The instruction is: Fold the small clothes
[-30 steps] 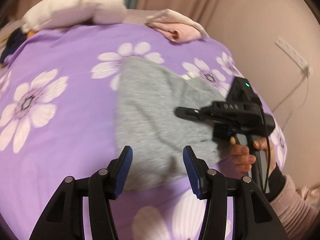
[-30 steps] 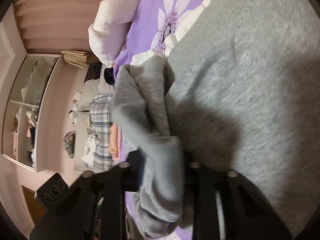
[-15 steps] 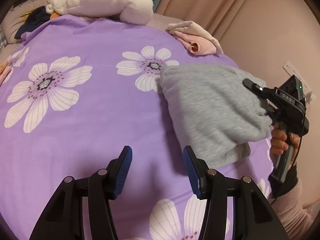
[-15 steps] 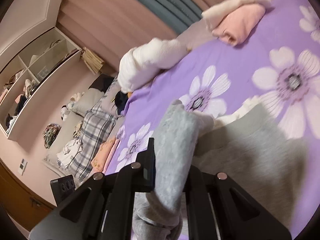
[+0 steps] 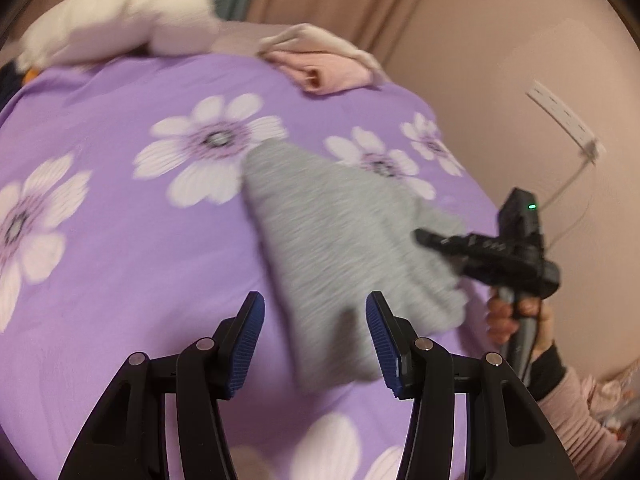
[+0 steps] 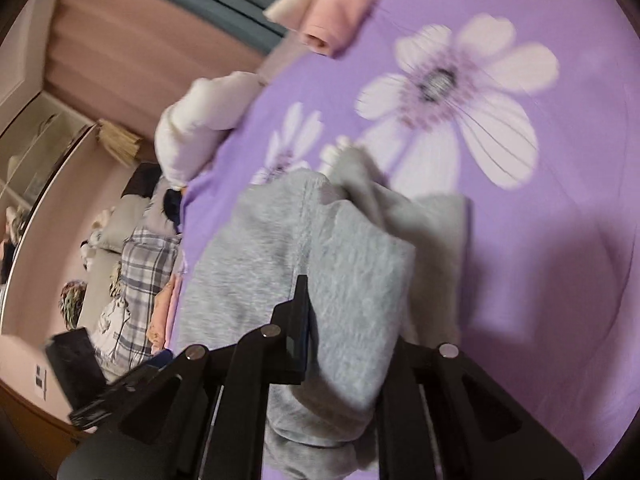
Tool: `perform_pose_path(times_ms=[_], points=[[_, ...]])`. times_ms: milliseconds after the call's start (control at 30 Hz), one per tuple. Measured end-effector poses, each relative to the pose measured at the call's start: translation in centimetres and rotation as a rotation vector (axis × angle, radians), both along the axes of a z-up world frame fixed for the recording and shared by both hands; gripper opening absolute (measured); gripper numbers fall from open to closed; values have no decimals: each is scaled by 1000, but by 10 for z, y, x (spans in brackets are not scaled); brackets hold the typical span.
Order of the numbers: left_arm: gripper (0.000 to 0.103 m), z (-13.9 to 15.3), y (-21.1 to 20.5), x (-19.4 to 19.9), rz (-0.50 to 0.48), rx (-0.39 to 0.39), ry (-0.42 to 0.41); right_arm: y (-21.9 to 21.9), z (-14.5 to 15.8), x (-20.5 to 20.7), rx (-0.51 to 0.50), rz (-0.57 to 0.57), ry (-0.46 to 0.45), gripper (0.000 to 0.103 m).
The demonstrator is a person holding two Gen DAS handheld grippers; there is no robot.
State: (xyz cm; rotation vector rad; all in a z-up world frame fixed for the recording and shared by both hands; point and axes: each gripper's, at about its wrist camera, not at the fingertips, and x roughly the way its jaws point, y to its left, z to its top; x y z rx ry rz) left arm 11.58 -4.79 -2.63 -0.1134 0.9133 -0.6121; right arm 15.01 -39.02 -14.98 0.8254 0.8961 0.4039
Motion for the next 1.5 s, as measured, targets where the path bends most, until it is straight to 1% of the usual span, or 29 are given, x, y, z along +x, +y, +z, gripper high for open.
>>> perform_pose_path(times_ms=[100,200,300,367,500,600,667,733,767,800,833,867,900,933,967,1033,1100,1167,1200,1267,1300,1367,1400,1467,1500], points=[[51,1,-26,8,-46,19,-15,-7,-2,-5,26,-9,-13,14],[51,-4,-43,17,-72,43,-24,-6,4,-7,8,-5,-25,14],[51,-13,-53,22,-96,86,-31,-5,12,-7,-34,1,-45,14],[51,-20,-58,22,-112,134,-29,-7,14,-4,-36,-5,-46,14],[51,-35,-66,23,-137,229,-16,-7,11,5,-59,-23,-31,13],[51,-43,-68,26,-149,248,8,-5,0,13,-114,-35,19,12],[51,-50,-72,26,-157,271,5,-7,-10,16,-110,-48,49,10],[51,-50,-74,24,-162,290,-13,-9,-9,12,-97,-65,44,11],[51,-50,-74,22,-163,295,-19,-10,-4,8,-118,-81,38,13],[51,-50,-73,22,-163,294,-19,-10,4,3,-164,-101,26,19],[51,-50,-72,23,-162,288,-16,-10,17,-4,-236,-127,-2,24],[51,-50,-71,24,-161,279,-12,-10,28,-11,-284,-144,-34,28],[51,-50,-69,25,-159,268,-6,-8,42,-21,-313,-140,-87,28],[51,-50,-69,25,-158,262,-3,-7,54,-32,-316,-124,-143,28],[51,-49,-68,26,-156,257,-1,-4,63,-40,-315,-107,-178,28],[51,-49,-68,26,-154,254,-2,4,76,-56,-318,-48,-227,28],[51,-49,-68,25,-155,254,-4,13,79,-68,-334,0,-242,28],[51,-49,-68,25,-154,250,-1,24,76,-76,-370,30,-236,28],[51,-49,-67,26,-152,244,4,27,74,-79,-413,26,-231,25],[51,-48,-66,27,-147,235,13,26,76,-86,-498,-36,-246,25],[51,-48,-66,27,-144,232,16,21,78,-88,-514,-75,-252,26],[51,-48,-67,27,-142,236,14,6,82,-91,-477,-146,-257,27],[51,-48,-67,27,-143,240,11,4,84,-93,-454,-144,-277,27],[51,-48,-67,27,-144,244,8,8,86,-97,-410,-86,-307,27],[51,-48,-67,28,-143,246,7,14,85,-98,-400,-47,-307,27]])
